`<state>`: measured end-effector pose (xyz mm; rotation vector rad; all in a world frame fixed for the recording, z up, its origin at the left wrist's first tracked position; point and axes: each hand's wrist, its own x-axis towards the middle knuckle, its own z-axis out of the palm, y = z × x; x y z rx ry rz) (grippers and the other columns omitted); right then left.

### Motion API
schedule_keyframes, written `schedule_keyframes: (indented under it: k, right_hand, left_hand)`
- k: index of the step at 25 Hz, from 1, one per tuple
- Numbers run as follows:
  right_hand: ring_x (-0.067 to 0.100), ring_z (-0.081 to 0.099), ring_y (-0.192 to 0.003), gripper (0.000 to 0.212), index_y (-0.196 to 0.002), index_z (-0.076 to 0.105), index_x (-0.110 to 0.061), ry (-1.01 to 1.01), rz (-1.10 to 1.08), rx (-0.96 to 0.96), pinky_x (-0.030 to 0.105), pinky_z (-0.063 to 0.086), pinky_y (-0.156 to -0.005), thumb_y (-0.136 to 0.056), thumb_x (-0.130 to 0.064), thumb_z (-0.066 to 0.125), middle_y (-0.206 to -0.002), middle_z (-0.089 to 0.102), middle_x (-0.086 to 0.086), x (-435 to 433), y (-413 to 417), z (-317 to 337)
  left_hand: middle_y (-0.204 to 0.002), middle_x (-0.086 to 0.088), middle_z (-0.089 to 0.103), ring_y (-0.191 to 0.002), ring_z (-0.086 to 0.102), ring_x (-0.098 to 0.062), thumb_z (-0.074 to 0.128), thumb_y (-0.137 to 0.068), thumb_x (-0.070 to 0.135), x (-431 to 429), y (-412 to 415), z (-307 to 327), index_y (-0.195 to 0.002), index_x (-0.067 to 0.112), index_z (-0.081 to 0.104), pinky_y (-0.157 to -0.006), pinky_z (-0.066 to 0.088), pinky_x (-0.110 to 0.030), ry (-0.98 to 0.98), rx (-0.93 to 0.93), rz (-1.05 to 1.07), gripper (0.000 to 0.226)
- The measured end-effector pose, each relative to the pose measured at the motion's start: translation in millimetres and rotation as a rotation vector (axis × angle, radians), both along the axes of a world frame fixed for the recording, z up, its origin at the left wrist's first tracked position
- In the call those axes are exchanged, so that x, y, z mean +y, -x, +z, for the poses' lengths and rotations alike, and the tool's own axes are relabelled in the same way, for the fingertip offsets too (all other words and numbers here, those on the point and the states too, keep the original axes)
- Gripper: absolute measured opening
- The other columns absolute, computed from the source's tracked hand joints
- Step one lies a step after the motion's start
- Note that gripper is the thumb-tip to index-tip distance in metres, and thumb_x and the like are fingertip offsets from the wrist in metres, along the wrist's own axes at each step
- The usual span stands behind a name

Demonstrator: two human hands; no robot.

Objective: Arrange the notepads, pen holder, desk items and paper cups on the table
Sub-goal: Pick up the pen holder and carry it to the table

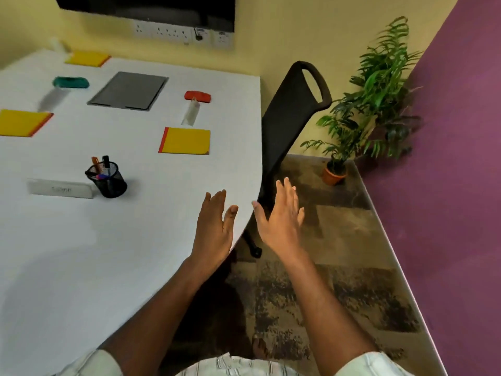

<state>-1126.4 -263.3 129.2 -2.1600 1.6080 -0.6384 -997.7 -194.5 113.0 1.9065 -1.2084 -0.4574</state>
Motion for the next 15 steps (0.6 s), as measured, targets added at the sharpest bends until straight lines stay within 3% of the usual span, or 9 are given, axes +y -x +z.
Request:
schedule_keyframes:
  k: [8, 15]
  right_hand:
    - [0.015, -0.006, -0.147, 0.078, -0.151, 0.006, -0.025, -0.039, 0.353, -0.01, 0.053, 0.001, -0.115, -0.09, -0.065, 0.033, -0.16, -0.004, -0.009, -73, -67, -6]
    - [0.015, -0.003, -0.147, 0.078, -0.152, 0.005, -0.018, -0.126, 0.598, -0.063, 0.048, 0.003, -0.117, -0.093, -0.056, 0.039, -0.161, 0.001, -0.003, -93, -150, -25]
  left_hand:
    - [-0.154, 0.001, 0.03, -0.146, 0.015, -0.012, 0.02, -0.086, 0.062, -22, -42, -2, -0.146, 0.019, 0.031, -0.11, 0.01, -0.021, -0.007, 0.104, 0.383, 0.074]
    - [-0.149, -0.006, 0.039, -0.136, 0.037, -0.022, 0.047, -0.09, 0.054, -16, -139, -19, -0.143, 0.011, 0.036, -0.114, 0.028, -0.035, -0.015, 0.256, 0.787, 0.069]
